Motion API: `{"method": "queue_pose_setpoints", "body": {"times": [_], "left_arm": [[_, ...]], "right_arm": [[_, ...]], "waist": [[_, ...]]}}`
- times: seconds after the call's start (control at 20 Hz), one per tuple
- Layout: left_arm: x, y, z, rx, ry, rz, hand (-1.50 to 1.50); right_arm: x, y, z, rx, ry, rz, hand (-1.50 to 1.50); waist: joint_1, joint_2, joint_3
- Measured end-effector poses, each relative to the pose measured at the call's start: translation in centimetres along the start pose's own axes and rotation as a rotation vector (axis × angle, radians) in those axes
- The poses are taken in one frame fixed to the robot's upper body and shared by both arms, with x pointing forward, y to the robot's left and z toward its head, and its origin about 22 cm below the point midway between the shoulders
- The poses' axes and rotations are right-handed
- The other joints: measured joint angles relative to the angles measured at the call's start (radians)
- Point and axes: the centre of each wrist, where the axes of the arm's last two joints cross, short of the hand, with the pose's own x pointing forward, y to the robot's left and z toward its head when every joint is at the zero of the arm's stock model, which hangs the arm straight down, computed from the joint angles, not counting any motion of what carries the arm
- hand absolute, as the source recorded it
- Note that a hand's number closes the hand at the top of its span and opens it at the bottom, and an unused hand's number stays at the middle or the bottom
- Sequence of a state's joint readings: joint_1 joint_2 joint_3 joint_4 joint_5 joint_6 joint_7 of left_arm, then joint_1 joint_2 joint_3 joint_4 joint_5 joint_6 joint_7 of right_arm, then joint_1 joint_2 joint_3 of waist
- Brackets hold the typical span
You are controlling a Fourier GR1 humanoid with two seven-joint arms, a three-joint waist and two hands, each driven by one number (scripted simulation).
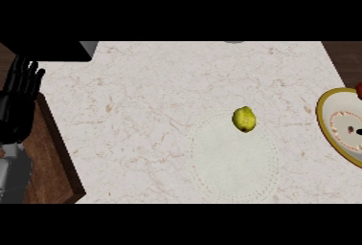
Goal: Pick the bell pepper from the placemat and place it in the bowl
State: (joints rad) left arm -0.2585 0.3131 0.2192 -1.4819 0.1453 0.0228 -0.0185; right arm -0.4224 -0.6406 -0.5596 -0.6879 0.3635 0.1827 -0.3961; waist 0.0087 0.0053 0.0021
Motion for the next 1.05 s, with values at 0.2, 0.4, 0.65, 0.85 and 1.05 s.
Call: {"method": "queue_pose_setpoints", "body": {"times": [0.2, 0.4, 0.65, 0.85, 1.05], "left_arm": [[0.1, -0.5, -0.1, -0.003, 0.003, 0.001, 0.00], [0.2, 0.0, 0.0, -0.001, 0.000, 0.000, 0.00], [-0.2, 0.2, 0.6, -0.003, 0.001, 0.006, 0.00], [0.0, 0.0, 0.4, -0.007, -0.005, 0.007, 0.00], [0.1, -0.3, 0.3, -0.001, -0.005, 0.014, 0.00]], "right_arm": [[-0.6, -2.7, 0.2, -0.150, -0.001, -0.079, -1.50], [-1.6, -7.0, 1.7, -0.257, 0.030, -0.145, -1.50], [-4.0, -11.6, 5.5, -0.321, 0.043, -0.223, -1.50], [-5.1, -14.1, 8.3, -0.350, 0.029, -0.267, -1.50], [-5.9, -16.0, 10.8, -0.346, 0.020, -0.292, -1.50]], "waist": [[0.001, 0.001, 0.000], [0.002, 0.000, 0.000], [0.002, 0.003, 0.003], [0.001, 0.005, 0.006], [-0.003, 0.006, 0.008]]}}
